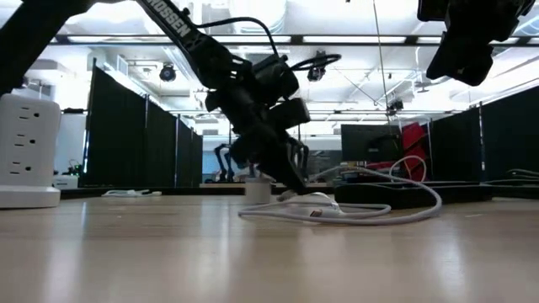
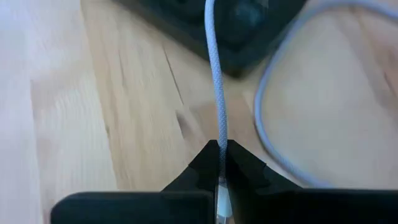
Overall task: Insert USB
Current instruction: Insert the bottom right white charger cable into the black outlet extension
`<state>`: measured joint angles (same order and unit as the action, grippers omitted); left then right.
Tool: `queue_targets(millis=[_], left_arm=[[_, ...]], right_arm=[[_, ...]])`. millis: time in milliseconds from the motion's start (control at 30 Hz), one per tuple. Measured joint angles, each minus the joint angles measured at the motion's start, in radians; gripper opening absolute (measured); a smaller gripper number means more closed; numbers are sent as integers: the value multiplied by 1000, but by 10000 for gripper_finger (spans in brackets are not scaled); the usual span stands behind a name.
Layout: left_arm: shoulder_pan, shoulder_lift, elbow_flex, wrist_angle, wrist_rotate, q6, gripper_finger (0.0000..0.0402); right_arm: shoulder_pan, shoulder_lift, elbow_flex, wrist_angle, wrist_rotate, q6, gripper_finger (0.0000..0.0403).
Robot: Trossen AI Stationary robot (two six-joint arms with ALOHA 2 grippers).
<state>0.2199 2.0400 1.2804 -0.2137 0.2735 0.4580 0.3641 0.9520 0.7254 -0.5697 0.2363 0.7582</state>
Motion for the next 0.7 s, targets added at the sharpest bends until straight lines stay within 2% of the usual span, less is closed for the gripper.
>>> queue_targets(millis=[233, 367, 567, 633, 700], left_arm=[[0, -21, 1, -188, -31, -5, 0], [-1, -54, -10, -238, -62, -3, 0], [8, -157, -106, -238, -106, -27, 0], [9, -196, -147, -198, -105, -42, 0], [4, -236, -183, -109, -62, -49, 0]], right_arm=[[0, 0, 0, 2, 1, 0, 0], [0, 0, 0, 4, 1, -3, 0], [5, 0, 0, 4, 3, -14, 0], [7, 0, 0, 4, 2, -18, 0], [11, 0, 0, 4, 2, -27, 0]])
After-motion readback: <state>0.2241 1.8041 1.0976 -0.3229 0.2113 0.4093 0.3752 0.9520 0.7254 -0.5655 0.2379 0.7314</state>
